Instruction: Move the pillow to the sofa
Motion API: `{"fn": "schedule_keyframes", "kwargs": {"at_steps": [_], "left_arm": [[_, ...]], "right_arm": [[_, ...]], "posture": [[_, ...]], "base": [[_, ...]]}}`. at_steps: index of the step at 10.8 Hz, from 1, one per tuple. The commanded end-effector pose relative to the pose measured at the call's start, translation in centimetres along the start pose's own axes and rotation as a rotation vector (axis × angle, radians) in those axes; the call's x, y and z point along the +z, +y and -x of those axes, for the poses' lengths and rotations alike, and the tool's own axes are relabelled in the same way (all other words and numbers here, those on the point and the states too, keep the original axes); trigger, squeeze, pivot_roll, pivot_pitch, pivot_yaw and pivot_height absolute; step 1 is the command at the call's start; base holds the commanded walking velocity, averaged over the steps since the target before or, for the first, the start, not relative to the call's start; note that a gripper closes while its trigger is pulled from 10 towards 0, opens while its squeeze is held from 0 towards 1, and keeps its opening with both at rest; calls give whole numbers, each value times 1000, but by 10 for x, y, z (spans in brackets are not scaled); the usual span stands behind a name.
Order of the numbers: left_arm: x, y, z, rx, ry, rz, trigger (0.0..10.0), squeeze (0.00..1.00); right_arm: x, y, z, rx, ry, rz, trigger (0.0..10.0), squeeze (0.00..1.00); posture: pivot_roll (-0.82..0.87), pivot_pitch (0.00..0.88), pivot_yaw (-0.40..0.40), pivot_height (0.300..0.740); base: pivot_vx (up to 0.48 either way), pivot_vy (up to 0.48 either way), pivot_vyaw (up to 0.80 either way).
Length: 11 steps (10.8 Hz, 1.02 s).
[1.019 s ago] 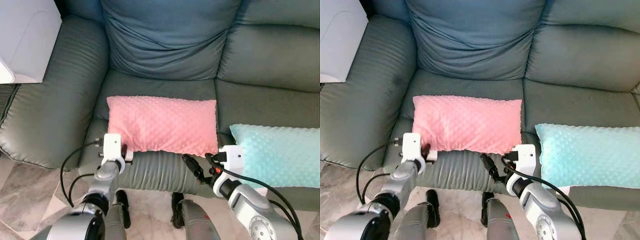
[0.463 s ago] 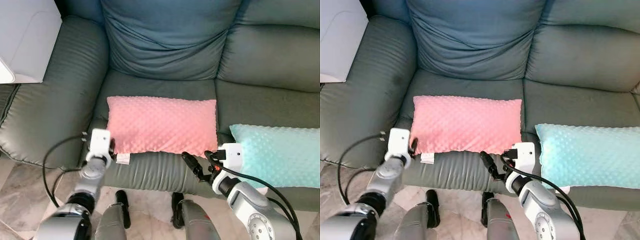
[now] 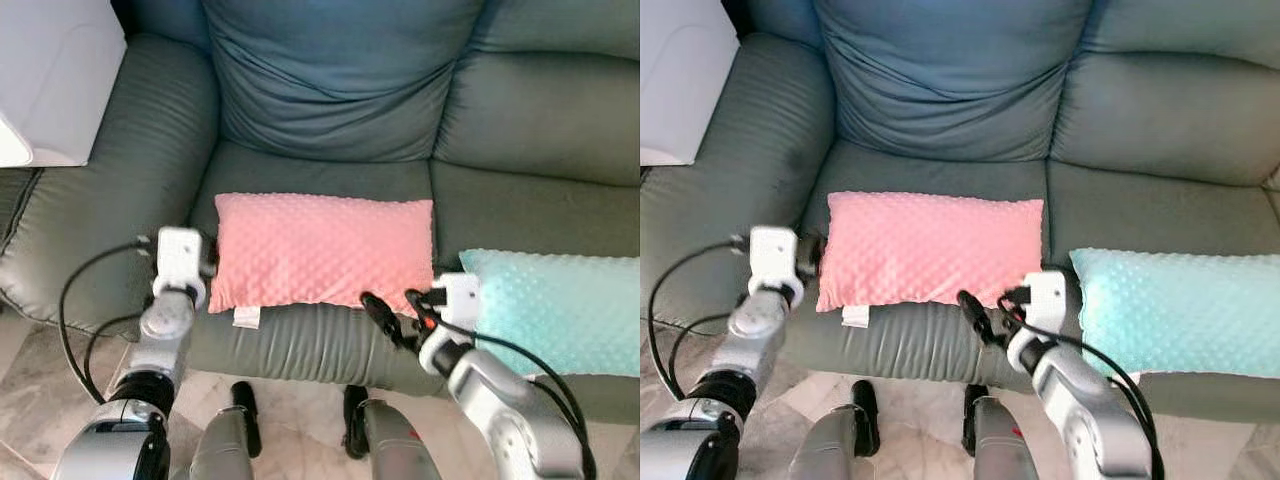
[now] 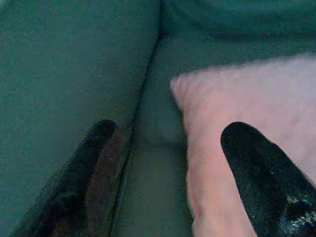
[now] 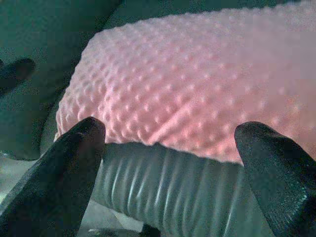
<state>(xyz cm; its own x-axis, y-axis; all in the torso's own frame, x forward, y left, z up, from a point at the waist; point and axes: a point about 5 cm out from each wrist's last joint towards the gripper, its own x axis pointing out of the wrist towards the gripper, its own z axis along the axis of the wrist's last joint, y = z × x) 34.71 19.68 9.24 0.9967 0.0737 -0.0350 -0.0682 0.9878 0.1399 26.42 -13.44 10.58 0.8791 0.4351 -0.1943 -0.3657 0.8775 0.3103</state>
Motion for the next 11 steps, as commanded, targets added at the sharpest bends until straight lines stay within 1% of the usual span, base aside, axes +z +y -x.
{"fn": "schedule_keyframes", "kwargs": {"at_steps": [1,2,4,5,6,7,8,9,10,11], "left_arm": [[-10,-4,9,-25,22,44,10000,1000],[-7,-3,13,-34,-7,66,10000,1000],[-1,6,22,-47,-55,94,10000,1000],[6,15,30,-44,-86,114,10000,1000],[13,21,36,-33,-113,142,10000,1000],[17,19,40,-47,-127,199,10000,1000],[23,14,45,-78,-143,206,10000,1000],[35,9,51,-123,-184,177,10000,1000],[40,9,52,-129,-188,171,10000,1000],[45,12,52,-109,-189,160,10000,1000]], "right_arm": [[-5,-3,2,-15,6,13,10000,0],[0,-2,0,-18,-16,42,10000,0],[7,1,0,-14,-67,87,10000,0],[12,4,3,-22,-114,125,10000,0],[20,7,4,-60,-182,172,10000,0],[26,10,4,-92,-232,212,10000,0],[35,11,5,-130,-297,256,10000,0],[42,12,7,-168,-349,280,10000,0],[45,13,7,-174,-372,308,10000,0],[47,13,5,-173,-383,316,10000,0]], "posture": [[-146,300,2,740],[-149,280,1,740],[-143,245,-2,740],[-139,228,-1,740],[-137,201,0,740],[-131,185,-2,740],[-123,170,-4,740],[-114,150,-7,740],[-111,138,-6,740],[-113,119,-5,740]], "base": [[0,0,0],[0,0,0],[0,0,0],[0,0,0],[0,0,0],[0,0,0],[0,0,0],[0,0,0],[0,0,0],[0,0,0]]}}
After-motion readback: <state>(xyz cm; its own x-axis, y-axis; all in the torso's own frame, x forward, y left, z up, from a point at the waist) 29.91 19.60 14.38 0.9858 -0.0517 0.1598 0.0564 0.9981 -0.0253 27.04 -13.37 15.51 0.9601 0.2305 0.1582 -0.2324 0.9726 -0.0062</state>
